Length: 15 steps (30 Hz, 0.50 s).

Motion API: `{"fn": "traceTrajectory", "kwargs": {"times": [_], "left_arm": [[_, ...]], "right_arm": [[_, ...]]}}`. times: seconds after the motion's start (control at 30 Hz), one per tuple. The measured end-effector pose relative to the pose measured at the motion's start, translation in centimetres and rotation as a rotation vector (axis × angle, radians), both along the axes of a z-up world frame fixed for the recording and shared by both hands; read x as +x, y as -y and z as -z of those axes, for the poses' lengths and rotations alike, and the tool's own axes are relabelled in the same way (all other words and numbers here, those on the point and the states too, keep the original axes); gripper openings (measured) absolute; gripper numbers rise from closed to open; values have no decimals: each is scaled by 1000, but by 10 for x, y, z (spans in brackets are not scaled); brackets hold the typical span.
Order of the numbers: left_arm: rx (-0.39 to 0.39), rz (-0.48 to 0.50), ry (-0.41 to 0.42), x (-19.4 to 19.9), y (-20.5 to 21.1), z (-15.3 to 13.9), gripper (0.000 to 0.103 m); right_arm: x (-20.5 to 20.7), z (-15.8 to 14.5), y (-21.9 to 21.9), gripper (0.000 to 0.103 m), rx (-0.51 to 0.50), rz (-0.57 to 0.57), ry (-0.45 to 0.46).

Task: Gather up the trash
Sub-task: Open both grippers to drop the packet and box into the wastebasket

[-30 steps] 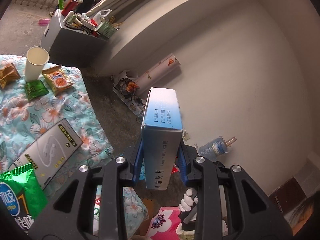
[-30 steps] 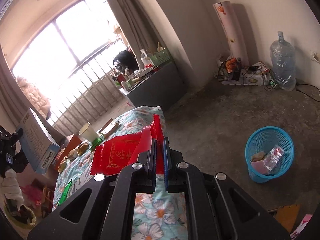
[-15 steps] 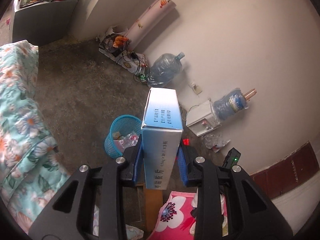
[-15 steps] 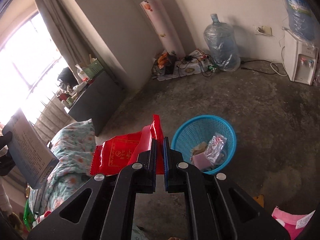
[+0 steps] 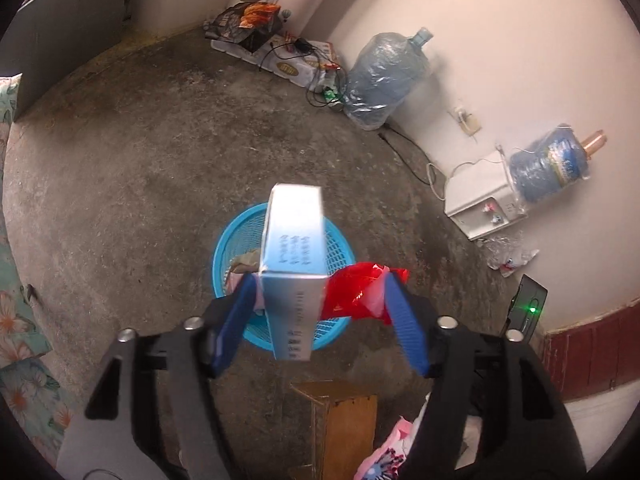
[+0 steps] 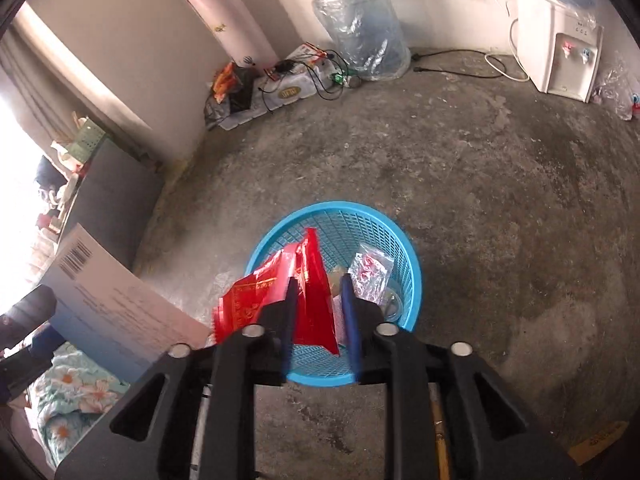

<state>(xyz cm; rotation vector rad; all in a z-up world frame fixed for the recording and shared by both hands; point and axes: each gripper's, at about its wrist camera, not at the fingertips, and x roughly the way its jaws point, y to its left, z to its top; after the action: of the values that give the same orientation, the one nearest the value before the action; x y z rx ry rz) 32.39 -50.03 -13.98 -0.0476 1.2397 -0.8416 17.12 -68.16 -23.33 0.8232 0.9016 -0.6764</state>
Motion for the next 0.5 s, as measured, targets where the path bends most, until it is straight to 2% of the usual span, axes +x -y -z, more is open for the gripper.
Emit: {"fn": "traceTrajectory", "kwargs": {"times": [0.07,0.17,0.27,0.4,0.5], "left_arm": [[20,-24,-2,3,3,9,66],[13,-58,-68,5,-7,18,66],[12,-54,-61,3,-22,12,66],[-20,-52,-48,-4,-51,-11,66],[-13,-50,16,-21,-82,-39,66]], "right_arm": [[5,14,4,47,20,9,-19],[-2,24,0,47,44,32,7],[-13,26,-11,47,66,58,33],[-30,7,-40,47,77,85,104],[-43,-24,-75,47,38,76,172]]}}
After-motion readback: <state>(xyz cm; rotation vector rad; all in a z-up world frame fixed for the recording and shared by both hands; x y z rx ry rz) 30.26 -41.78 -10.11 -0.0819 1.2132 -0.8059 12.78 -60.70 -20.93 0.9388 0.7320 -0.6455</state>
